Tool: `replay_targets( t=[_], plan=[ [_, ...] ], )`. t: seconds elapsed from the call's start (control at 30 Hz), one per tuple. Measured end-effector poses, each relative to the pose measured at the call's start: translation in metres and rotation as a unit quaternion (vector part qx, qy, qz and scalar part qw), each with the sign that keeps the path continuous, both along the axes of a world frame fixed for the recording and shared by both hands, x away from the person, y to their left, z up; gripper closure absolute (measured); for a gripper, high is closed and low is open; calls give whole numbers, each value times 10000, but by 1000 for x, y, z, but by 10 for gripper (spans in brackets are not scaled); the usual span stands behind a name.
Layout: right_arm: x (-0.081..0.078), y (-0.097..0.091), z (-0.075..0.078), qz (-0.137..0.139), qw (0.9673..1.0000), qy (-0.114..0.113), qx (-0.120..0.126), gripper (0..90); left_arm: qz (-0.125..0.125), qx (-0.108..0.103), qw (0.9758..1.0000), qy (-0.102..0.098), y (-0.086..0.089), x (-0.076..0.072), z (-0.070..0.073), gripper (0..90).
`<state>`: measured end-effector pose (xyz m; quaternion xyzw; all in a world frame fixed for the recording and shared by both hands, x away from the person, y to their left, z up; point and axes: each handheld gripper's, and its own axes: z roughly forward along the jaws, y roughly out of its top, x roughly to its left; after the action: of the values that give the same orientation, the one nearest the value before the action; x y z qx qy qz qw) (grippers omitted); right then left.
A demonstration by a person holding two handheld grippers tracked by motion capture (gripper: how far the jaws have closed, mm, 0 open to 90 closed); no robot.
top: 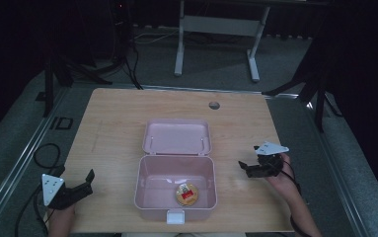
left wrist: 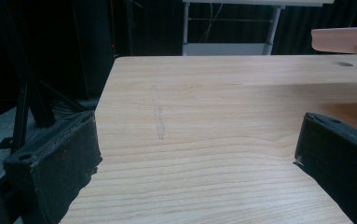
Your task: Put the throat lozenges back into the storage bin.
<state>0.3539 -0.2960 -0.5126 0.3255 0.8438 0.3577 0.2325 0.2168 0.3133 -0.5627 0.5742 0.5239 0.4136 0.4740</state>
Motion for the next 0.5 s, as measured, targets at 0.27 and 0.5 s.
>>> replay_targets(
  t=[0.27, 0.5],
  plan=[
    [-6, -26, -11, -700, 9969, -279, 212, 124, 0, 1, 10000, 0, 0, 0, 0, 3],
    [-13, -36, -21, -1382, 9895, -408, 76, 116, 4, 1, 10000, 2, 0, 0, 0, 3]
  ],
)
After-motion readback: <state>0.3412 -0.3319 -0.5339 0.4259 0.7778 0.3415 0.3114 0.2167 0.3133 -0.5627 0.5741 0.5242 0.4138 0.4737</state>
